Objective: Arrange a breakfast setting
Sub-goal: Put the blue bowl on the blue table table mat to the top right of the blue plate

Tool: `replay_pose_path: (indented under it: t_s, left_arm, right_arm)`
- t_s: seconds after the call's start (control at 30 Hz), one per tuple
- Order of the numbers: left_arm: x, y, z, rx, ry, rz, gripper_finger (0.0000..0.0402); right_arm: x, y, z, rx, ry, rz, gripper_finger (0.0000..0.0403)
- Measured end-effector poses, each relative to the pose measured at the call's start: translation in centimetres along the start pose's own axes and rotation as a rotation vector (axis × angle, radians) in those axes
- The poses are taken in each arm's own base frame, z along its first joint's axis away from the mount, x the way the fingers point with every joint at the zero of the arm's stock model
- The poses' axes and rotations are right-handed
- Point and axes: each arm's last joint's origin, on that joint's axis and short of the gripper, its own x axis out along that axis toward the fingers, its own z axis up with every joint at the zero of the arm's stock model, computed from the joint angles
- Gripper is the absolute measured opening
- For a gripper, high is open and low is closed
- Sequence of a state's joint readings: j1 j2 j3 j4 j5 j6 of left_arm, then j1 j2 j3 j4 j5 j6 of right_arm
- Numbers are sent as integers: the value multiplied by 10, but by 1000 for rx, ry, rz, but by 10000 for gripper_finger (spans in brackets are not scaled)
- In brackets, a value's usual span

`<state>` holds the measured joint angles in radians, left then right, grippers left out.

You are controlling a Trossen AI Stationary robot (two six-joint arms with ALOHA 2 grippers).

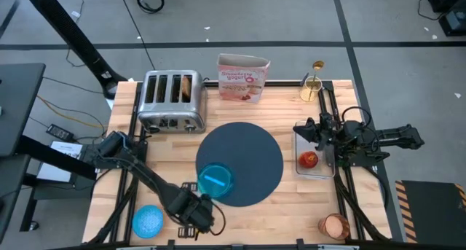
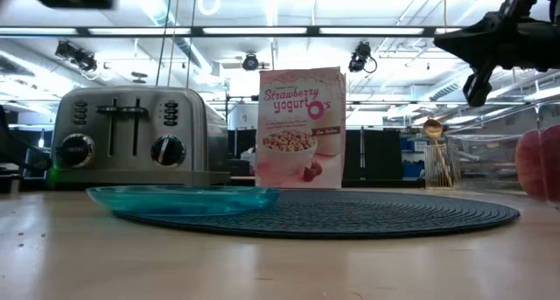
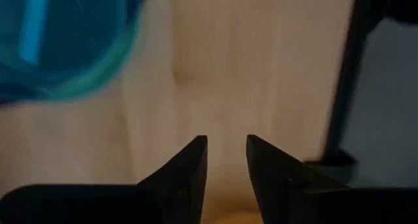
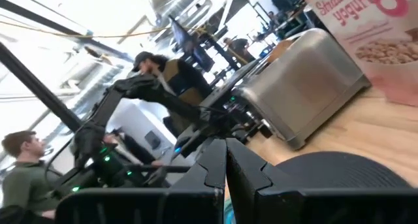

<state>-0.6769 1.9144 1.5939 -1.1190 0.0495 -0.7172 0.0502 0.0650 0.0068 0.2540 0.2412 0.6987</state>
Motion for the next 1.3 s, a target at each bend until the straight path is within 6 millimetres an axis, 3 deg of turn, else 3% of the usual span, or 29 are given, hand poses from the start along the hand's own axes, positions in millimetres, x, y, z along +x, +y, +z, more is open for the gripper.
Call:
replay_pose_path:
  t_s: [0.2, 0.57, 0.97, 1.3]
  left_arm:
    - [-5, -19, -13, -211, 16, -36, 114]
    - [-10, -30, -45, -592, 75, 72, 114]
    - [-13, -41, -80, -995, 44, 210, 115]
    - [13, -46, -101, -1154, -13, 178, 115]
  right_arm:
    - [0, 0, 0, -1, -2, -2, 14]
    - [0, -1, 1, 8, -17, -20, 15]
    - [0, -2, 1, 9, -53, -64, 66]
    - [0, -2, 2, 52, -70, -78, 67]
